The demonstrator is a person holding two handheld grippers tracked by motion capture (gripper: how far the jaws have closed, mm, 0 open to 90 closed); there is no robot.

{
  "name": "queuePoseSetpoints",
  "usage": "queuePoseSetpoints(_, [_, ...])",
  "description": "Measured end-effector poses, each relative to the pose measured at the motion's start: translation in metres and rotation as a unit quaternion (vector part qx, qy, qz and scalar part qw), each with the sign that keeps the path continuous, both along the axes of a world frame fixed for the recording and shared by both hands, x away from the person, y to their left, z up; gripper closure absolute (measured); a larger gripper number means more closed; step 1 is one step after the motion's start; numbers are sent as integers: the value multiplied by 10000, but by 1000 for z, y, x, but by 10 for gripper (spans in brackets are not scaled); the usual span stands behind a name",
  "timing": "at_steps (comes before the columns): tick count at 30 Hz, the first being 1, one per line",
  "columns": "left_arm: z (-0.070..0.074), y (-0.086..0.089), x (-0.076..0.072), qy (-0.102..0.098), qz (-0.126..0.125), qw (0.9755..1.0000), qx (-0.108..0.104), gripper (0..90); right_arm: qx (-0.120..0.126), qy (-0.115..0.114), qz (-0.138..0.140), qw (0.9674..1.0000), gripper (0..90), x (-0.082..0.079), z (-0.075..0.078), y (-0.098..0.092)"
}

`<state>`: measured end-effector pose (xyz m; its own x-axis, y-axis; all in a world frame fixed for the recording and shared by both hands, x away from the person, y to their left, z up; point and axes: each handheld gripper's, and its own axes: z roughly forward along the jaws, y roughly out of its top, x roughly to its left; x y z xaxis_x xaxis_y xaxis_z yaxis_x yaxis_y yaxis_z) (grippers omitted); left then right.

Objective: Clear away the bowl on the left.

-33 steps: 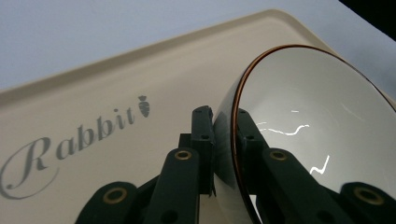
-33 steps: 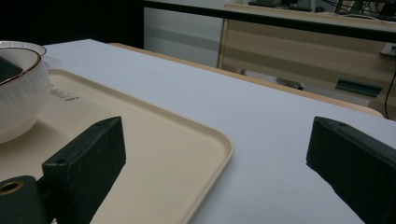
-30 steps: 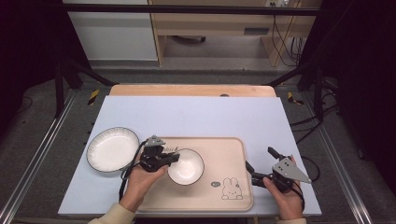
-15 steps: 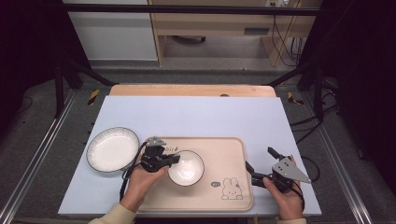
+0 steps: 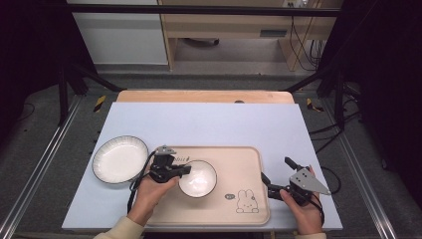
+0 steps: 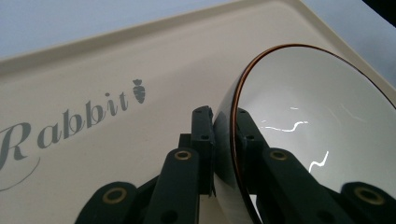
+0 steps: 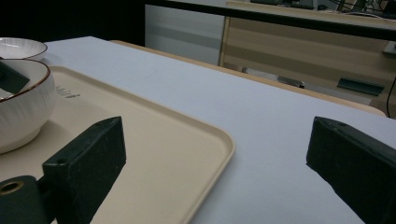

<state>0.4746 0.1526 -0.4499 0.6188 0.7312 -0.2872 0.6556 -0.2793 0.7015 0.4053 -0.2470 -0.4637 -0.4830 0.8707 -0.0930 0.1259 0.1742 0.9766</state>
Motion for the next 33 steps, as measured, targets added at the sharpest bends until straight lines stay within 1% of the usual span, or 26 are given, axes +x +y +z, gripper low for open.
queuePoseSetpoints(12, [-1,-1,1,27,22,10000,-12,811,-20,22,0,10000,49,0,-1,1])
queuePoseSetpoints(15, [-2,0,2,30,24,10000,17,809,-18,22,1,10000,49,0,-1,1])
queuePoseSetpoints(25, [-2,0,2,59,-6,10000,1,798,-15,32,7,10000,49,0,-1,1])
queuePoseSetpoints(31, [-2,0,1,-5,0,10000,29,784,-17,44,11,10000,50,0,-1,1])
queuePoseSetpoints(33, [-2,-2,0,-47,-16,10000,60,750,-19,44,10,10000,50,0,-1,1])
